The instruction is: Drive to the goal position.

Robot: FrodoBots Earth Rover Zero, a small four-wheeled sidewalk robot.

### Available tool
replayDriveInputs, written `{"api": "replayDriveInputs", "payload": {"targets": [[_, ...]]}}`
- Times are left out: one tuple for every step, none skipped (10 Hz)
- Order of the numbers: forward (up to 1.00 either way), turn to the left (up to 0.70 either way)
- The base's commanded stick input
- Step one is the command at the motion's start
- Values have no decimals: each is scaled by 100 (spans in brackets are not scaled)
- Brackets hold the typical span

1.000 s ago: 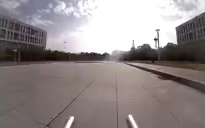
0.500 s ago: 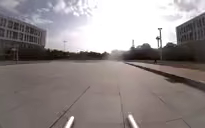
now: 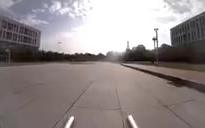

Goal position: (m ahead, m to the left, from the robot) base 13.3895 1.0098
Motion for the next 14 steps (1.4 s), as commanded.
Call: {"api": "replayDriveInputs", "payload": {"targets": [[100,0],[100,0],[100,0],[100,0],[100,0],[100,0],[100,0],[100,0],[100,0],[100,0],[100,0],[100,0],[100,0],[100,0]]}}
